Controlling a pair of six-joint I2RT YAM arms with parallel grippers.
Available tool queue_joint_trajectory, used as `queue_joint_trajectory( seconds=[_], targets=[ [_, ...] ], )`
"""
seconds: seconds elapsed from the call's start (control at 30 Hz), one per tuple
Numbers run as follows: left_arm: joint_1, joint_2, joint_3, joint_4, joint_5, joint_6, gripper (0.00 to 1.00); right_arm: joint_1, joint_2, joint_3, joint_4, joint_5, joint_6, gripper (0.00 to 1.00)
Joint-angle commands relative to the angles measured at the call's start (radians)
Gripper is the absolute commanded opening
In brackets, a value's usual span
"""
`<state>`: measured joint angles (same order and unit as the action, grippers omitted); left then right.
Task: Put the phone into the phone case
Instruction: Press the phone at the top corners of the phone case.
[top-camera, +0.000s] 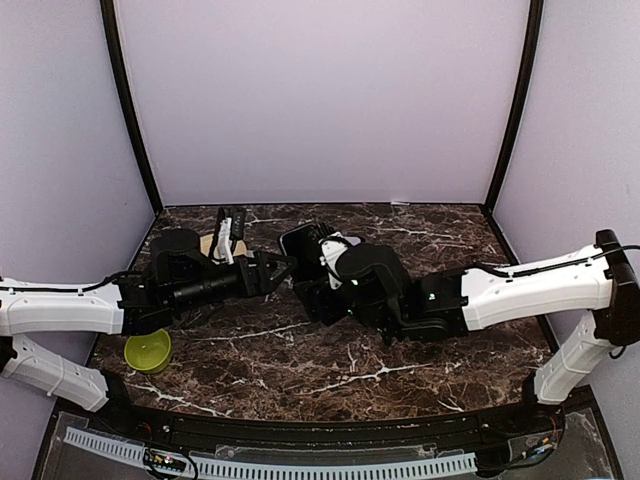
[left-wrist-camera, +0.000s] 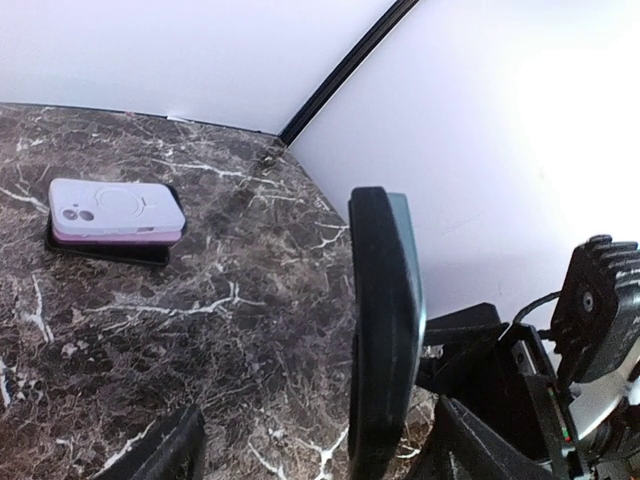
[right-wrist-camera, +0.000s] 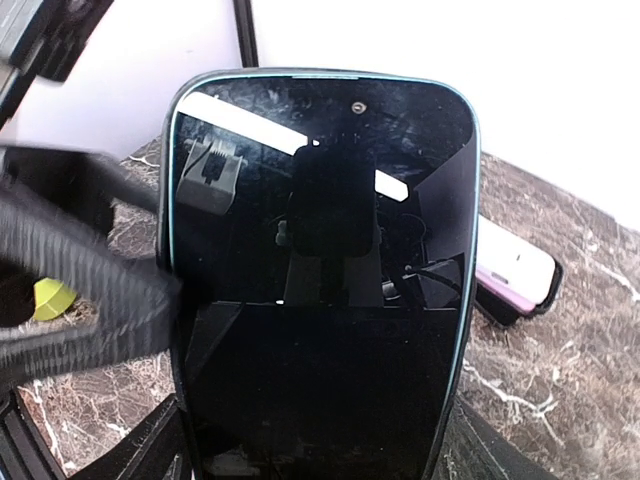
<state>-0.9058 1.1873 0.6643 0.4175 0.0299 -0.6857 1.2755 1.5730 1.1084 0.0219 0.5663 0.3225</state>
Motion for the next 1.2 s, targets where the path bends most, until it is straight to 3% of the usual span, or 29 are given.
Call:
queue_joint_trajectory(
  seconds=[0.0, 0.1, 0.23, 0.53, 0.8, 0.9, 1.07, 1.17],
  targets=[
    [0.002, -0.004, 0.003, 0.113, 0.043, -0.016, 0.79, 0.029, -0.026, 0.009, 0.156, 0.065, -0.092, 0.35],
    [0.001, -0.010, -0.018, 0.161, 0.039, -0.015, 0.72, 0.036, -0.043, 0.000, 0.174, 0.052, -0.120, 0.35],
    [0.001, -0.009, -0.016, 0.199, 0.059, 0.011, 0.51, 0.038, -0.061, -0.006, 0.177, 0.038, -0.130, 0.35],
    [-0.009, 0.068, 0.037, 0.217, 0.187, 0.036, 0.30, 0.042, -0.080, -0.022, 0.191, 0.035, -0.150, 0.36],
    [-0.016, 0.061, 0.047, 0.210, 0.221, 0.072, 0.00, 0.043, -0.106, -0.048, 0.188, 0.025, -0.177, 0.38],
    [-0.017, 0.035, 0.050, 0.184, 0.233, 0.122, 0.00, 0.042, -0.131, -0.068, 0.186, 0.025, -0.197, 0.50],
    [-0.019, -0.029, 0.092, 0.042, 0.253, 0.272, 0.00, 0.041, -0.205, -0.099, 0.121, 0.009, -0.265, 0.92],
    [-0.019, -0.086, 0.116, -0.078, 0.274, 0.416, 0.00, 0.039, -0.288, -0.118, 0.056, -0.097, -0.341, 0.99]
  ],
)
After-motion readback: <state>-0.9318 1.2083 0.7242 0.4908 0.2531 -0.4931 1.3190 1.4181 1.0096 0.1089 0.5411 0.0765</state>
